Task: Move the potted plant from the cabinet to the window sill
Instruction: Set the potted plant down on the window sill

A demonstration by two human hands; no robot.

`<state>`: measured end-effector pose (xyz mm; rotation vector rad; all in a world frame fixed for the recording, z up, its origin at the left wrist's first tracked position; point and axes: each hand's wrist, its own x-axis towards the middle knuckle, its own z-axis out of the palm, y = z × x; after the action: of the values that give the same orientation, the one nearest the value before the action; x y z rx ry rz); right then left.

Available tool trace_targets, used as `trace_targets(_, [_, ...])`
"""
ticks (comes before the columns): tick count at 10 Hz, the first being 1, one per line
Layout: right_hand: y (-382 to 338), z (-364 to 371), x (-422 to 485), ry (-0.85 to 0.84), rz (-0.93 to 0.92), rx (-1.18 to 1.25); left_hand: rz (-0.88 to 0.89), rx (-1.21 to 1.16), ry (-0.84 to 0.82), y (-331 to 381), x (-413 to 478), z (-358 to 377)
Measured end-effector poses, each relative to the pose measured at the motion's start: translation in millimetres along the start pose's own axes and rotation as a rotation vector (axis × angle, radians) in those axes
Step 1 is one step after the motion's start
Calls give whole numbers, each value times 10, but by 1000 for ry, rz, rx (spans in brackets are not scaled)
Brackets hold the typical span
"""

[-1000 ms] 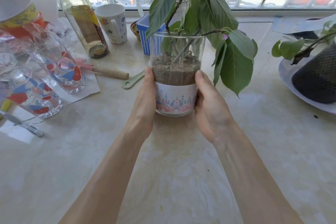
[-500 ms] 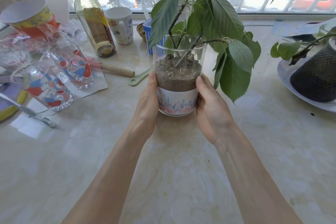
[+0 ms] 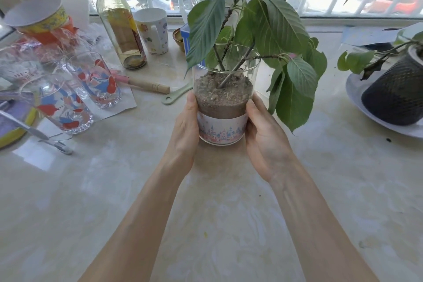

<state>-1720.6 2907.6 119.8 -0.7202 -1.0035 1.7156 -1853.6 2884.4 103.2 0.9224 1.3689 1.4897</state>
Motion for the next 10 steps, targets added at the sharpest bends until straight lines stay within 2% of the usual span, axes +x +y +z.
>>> trace_targets(10, [80,-95,-78,-63,1,-31,-2,-35,15,-97,-50,-11])
